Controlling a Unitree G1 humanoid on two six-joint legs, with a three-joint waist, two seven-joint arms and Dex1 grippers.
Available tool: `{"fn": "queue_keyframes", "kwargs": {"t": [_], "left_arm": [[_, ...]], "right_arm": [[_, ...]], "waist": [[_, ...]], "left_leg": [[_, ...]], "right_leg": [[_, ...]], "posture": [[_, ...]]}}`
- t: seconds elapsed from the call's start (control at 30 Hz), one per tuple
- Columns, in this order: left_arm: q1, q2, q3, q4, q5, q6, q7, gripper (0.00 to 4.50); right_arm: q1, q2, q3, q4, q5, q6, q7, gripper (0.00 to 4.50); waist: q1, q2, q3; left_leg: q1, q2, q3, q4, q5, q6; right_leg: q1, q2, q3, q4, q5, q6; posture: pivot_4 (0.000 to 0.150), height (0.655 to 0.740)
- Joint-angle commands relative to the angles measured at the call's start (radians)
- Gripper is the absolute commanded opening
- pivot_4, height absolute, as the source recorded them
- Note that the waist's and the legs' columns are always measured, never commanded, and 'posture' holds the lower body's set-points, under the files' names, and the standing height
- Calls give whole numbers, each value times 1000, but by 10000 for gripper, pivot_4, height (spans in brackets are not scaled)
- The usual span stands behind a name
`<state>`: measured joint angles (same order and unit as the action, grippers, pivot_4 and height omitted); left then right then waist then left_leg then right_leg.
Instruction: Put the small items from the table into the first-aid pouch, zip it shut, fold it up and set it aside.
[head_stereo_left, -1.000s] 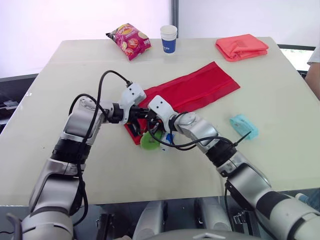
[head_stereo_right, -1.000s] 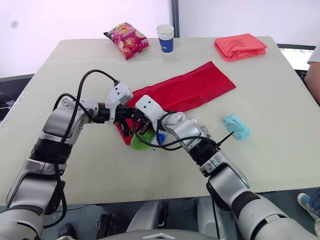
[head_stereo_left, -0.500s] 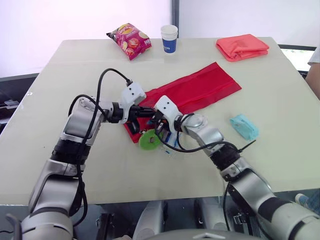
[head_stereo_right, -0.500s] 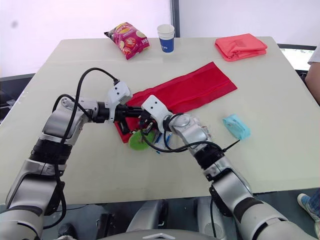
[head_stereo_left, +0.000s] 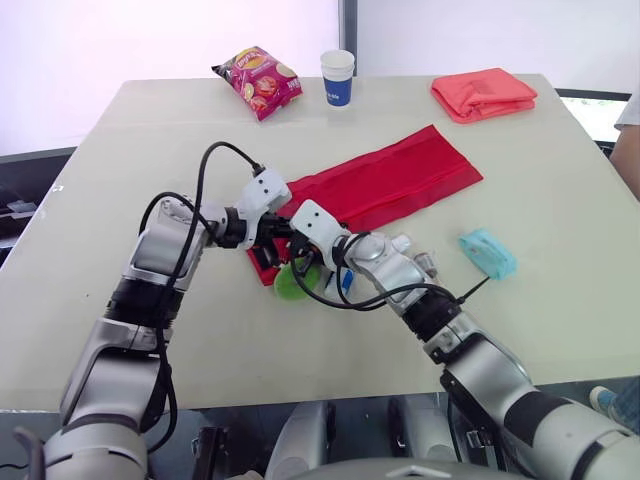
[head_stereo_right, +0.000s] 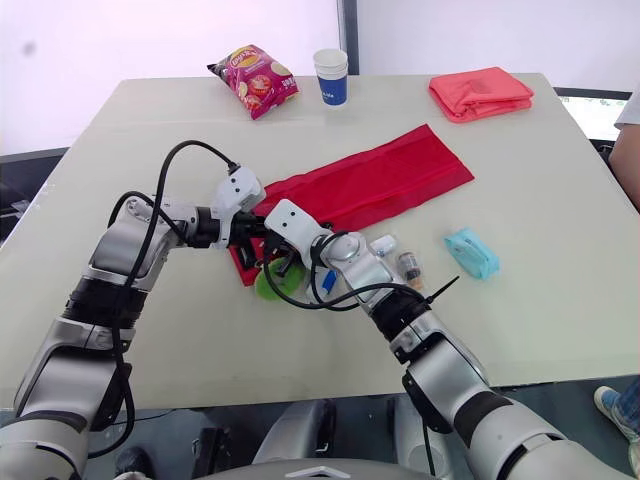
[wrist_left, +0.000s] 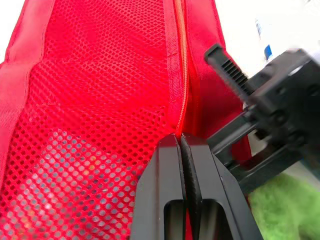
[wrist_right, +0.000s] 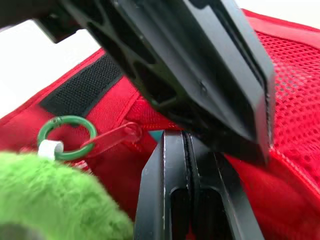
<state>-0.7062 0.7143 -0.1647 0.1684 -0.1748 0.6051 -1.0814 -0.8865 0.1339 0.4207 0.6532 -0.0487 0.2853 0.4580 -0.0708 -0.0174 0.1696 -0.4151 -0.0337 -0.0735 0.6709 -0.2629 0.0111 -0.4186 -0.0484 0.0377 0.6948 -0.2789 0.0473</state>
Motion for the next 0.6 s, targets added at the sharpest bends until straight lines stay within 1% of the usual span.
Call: {"fn": "queue_keyframes", "kwargs": {"t": [0.03, 0.13, 0.2, 0.27, 0.37, 0.4, 0.43, 0.47, 0.5, 0.6], "left_arm": [[6, -10, -15, -22, -3, -6, -14, 0], [9, -10, -20, -17, 6, -22, -13, 0], [12, -7, -27, -11, 18, -48, -15, 0], [15, -4, -30, -3, 28, -71, -18, 0], [28, 19, -56, 15, 80, -168, -25, 0], [32, 25, -63, 18, 95, -196, -25, 0], [36, 29, -68, 20, 108, -223, -24, 0], [42, 37, -75, 23, 127, -261, -24, 0], [48, 46, -84, 25, 146, -302, -25, 0], [71, 88, -89, 37, 190, -416, -36, 0]], "right_arm": [[-67, 40, -80, 32, 14, -152, -55, 214], [-56, 25, -78, 19, 19, -196, -16, 214], [-31, 6, -76, -39, 37, -183, 42, 214], [8, -26, -86, -139, 69, -145, 108, 214], [108, -156, -97, -401, 145, -35, 264, 214], [142, -207, -99, -493, 177, 16, 320, 5261], [170, -251, -103, -572, 206, 63, 359, 8668], [192, -288, -115, -640, 232, 106, 376, 13766], [208, -321, -134, -700, 258, 143, 385, 17556], [244, -416, -246, -875, 367, 280, 384, 33977]], "waist": [[1, 0, 0], [-2, 0, 0], [-3, 0, 0], [-3, 0, 0], [2, 0, 0], [2, 0, 0], [2, 0, 0], [2, 0, 0], [2, 0, 0], [1, 0, 0]], "left_leg": [[0, 0, 0, 0, 0, 0], [0, 0, 0, 0, 0, 0], [0, 0, 0, 0, 0, 0], [0, 0, 0, 0, 0, 0], [-1, 0, -1, 0, 0, 0], [-1, 0, -1, 0, 0, 0], [-1, -1, -1, 0, 0, 0], [-1, -1, -1, 0, 0, 0], [-1, -1, -1, 0, 0, 0], [-1, 1, -1, 0, 0, 0]], "right_leg": [[0, 0, 0, 0, 0, 0], [0, 0, 0, 0, 0, 0], [0, 0, 0, 0, 0, 0], [0, 0, 0, 0, 0, 0], [0, 0, 0, 0, 0, 0], [0, -1, 0, 0, 0, 0], [0, -1, 0, 0, 0, 0], [0, -1, 0, 0, 0, 0], [0, -1, 0, 0, 0, 0], [0, 0, -1, 0, 0, 0]], "posture": [[1500, 7400], [1500, 7400], [1500, 7400], [1500, 7400], [1500, 7400], [1500, 7400], [1500, 7400], [1500, 7400], [1500, 7400], [1500, 7400]]}}
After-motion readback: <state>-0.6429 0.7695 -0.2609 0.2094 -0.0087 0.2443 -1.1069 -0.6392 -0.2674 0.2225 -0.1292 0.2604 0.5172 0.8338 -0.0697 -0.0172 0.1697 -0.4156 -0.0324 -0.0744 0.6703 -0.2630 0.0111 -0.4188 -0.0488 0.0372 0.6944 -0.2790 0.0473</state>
